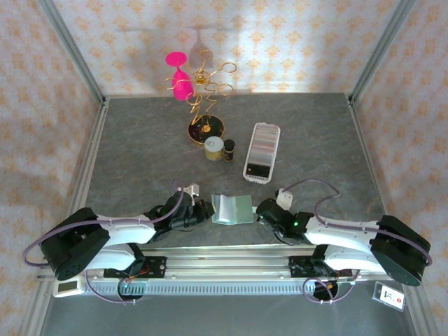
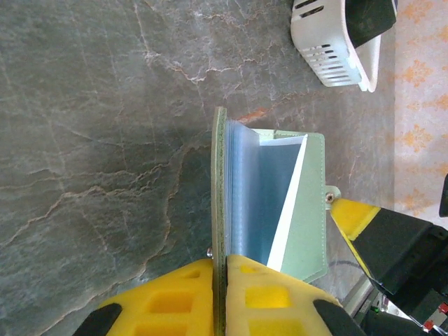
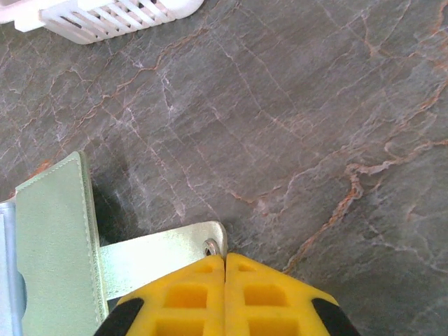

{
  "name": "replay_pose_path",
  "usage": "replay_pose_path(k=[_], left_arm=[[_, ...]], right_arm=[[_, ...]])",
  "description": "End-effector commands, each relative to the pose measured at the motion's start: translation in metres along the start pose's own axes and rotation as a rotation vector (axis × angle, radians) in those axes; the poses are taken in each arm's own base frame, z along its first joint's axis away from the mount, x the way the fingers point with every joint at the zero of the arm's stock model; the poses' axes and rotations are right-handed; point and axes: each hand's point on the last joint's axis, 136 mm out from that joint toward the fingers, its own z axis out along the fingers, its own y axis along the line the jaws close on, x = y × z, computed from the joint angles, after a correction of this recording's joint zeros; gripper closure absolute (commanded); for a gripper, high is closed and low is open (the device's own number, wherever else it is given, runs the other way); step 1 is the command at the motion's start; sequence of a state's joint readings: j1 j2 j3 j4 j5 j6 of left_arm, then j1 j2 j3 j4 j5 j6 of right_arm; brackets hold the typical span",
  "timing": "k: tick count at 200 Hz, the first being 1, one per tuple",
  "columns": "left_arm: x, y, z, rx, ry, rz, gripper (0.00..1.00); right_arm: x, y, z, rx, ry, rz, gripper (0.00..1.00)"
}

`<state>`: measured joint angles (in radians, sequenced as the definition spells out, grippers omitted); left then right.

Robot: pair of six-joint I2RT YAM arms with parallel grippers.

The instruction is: Put the credit cards into the card holder

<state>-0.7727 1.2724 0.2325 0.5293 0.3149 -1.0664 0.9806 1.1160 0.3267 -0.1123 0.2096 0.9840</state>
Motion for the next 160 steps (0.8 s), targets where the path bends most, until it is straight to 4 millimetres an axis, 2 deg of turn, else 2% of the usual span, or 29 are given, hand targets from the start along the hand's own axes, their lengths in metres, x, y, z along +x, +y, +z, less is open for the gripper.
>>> replay_pose_path(k=[1,40,78,96,133,138,160], left_arm=[[-0.005,-0.023,-0.001,0.075,-0.013,0.011,0.90],[-0.009,-0.030,-0.008,0.085,-0.036,0.022,0.90],[-0.004,-0.040,-0.008,0.115,-0.019,0.035,0.90],[-0.005,-0.040,-0.008,0.090,-0.016,0.039,0.96],[-0.009,-0.051,-0.017,0.057,-0.035,0.057,0.97],[-0.011,-0.050,-0.019,0.038,-0.043,0.060,1.00],[-0.015,-0.045,-0.025,-0.045,-0.064,0.072,1.00]], right_arm=[[-0.003,-0.004,-0.001,0.007,-0.016,0.002,1.00],[-0.001,-0.005,-0.001,0.002,-0.007,0.004,1.00],[0.004,0.001,0.002,-0.005,0.022,-0.026,1.00],[0.006,0.008,0.003,-0.011,0.032,-0.053,1.00],[0.019,0.030,0.007,-0.017,0.065,-0.136,1.00],[0.021,0.033,0.008,-0.017,0.067,-0.144,1.00],[0.024,0.042,0.009,-0.031,0.070,-0.157,1.00]])
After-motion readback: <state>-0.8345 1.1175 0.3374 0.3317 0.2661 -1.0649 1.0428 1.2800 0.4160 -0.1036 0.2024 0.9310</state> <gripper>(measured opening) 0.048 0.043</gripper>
